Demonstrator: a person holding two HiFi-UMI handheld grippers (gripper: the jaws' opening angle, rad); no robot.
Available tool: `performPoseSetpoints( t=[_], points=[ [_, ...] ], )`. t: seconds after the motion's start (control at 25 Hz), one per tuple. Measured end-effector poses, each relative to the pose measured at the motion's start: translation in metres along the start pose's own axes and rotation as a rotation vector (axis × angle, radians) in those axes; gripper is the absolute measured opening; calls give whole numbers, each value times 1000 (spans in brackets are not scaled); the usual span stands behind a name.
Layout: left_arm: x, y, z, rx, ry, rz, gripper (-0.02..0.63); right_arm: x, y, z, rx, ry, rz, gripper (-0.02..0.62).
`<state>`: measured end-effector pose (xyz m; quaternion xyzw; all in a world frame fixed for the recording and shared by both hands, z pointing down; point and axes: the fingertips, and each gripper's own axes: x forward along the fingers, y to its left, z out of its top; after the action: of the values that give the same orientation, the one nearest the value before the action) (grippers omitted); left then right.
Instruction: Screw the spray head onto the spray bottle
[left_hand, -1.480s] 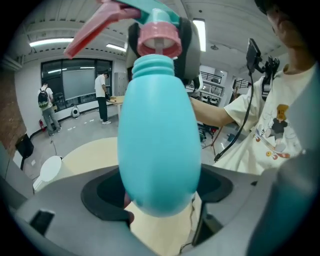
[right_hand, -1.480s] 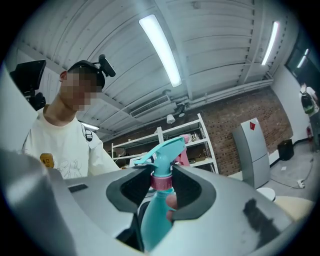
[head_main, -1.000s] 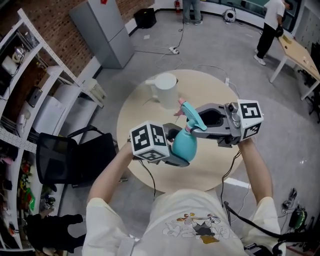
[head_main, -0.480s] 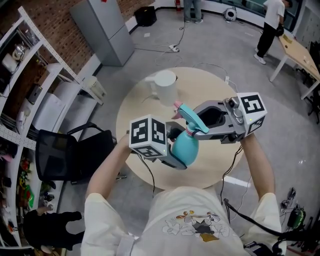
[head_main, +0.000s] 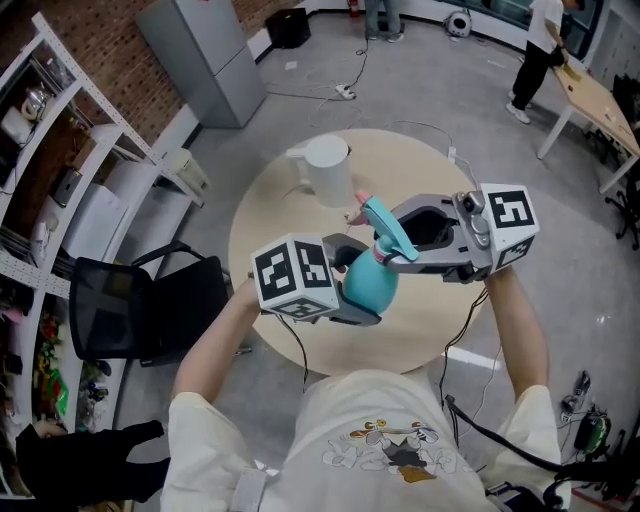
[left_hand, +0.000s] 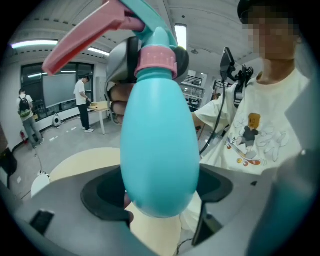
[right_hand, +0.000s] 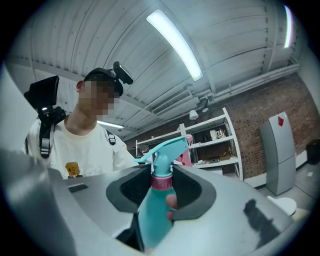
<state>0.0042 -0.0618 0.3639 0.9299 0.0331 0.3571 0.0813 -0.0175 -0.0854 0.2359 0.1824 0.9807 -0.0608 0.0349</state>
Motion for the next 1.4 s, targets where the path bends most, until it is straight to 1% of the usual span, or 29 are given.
performPoseSetpoints(
  t=[0.08,0.2,0.32,0.4,0.48,0.68,0.76,0.8,0.88,0.96,1.08,1.16,1.28,1.4],
  points=[
    [0,12,0,-44,-6,107,416,-3,-6,-1,-23,16,-60,132],
    [-1,38,-3,-108,-11,333,416,-6,-19,-3,-60,35,-191,132],
    [-6,57,-6,-113,-22,571,416,-3,-22,-6,-83,35,-282,132],
    [-11,66,-8,-119,-44,688,416,1,-24,-7,-100,34,-331,132],
    [-14,73,-10,-147,-63,757,416,2,-29,-9,-119,48,-383,132],
    [-15,85,-21,-240,-74,876,416,2,-42,-18,-142,79,-530,132],
    [-16,87,-26,-275,-80,910,416,4,-45,-21,-144,75,-590,132],
    [-15,87,-28,-295,-89,914,416,5,-47,-23,-142,68,-614,132],
    [-11,87,-29,-327,-111,903,416,7,-49,-22,-131,57,-645,132],
    [-8,88,-31,-339,-127,876,416,10,-50,-22,-121,51,-646,133],
    [-6,86,-34,-322,-133,833,416,10,-45,-22,-98,21,-582,135],
    [-9,86,-35,-292,-120,824,416,6,-42,-17,-71,-8,-549,144],
    [-13,83,-36,-225,-87,816,416,-7,-36,-18,-49,15,-506,160],
    [-17,74,-33,-132,-71,748,416,-17,-25,-16,-22,30,-421,195]
  ],
)
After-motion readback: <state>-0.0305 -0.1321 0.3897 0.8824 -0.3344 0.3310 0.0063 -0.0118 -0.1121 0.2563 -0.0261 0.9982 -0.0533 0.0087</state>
